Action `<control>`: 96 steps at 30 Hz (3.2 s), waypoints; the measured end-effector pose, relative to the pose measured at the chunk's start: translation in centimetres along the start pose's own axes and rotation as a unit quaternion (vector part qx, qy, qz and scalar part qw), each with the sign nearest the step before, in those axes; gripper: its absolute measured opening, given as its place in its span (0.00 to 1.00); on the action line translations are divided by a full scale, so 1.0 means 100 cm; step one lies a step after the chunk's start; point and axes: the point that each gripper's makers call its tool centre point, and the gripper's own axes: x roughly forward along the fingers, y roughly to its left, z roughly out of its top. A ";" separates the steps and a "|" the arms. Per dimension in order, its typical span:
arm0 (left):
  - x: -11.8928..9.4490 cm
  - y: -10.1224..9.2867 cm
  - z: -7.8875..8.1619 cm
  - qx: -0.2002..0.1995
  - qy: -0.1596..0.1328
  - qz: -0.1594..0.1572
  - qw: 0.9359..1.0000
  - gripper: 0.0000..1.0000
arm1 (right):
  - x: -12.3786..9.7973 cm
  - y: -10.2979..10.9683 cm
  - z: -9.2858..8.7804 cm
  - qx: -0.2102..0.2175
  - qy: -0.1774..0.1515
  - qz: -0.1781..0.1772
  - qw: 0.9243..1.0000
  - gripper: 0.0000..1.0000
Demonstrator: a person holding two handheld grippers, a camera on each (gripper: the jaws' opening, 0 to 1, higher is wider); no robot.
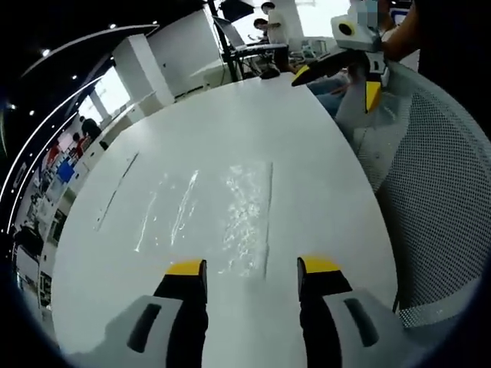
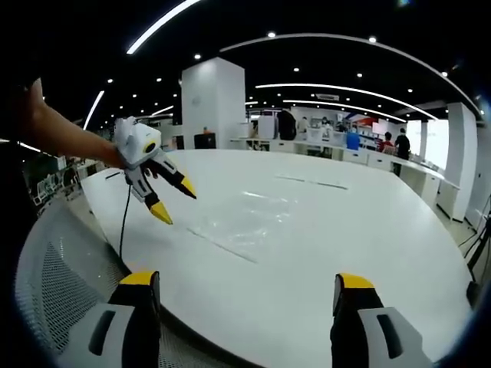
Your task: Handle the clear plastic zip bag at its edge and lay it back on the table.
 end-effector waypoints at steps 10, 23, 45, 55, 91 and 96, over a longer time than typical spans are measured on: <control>0.013 0.004 -0.004 -0.007 0.011 -0.022 1.000 0.38 | 0.000 -0.002 -0.003 -0.001 0.008 -0.003 1.000 0.91; 0.023 -0.001 -0.009 0.006 0.029 -0.042 0.999 0.25 | -0.001 -0.005 -0.004 0.005 0.008 -0.010 1.000 0.87; 0.036 -0.007 -0.015 0.010 0.051 -0.068 0.996 0.13 | -0.001 -0.008 -0.005 0.009 0.013 -0.016 1.000 0.84; 0.037 -0.009 -0.016 0.004 0.043 -0.083 0.996 0.06 | -0.001 -0.008 -0.004 0.011 0.013 -0.018 1.000 0.82; 0.032 -0.009 -0.012 -0.061 0.057 -0.081 0.993 0.00 | -0.001 -0.004 -0.016 -0.046 0.071 -0.006 0.996 0.72; 0.026 -0.015 -0.007 -0.051 0.059 -0.080 0.994 0.00 | -0.002 -0.003 -0.012 -0.063 0.078 0.001 0.995 0.68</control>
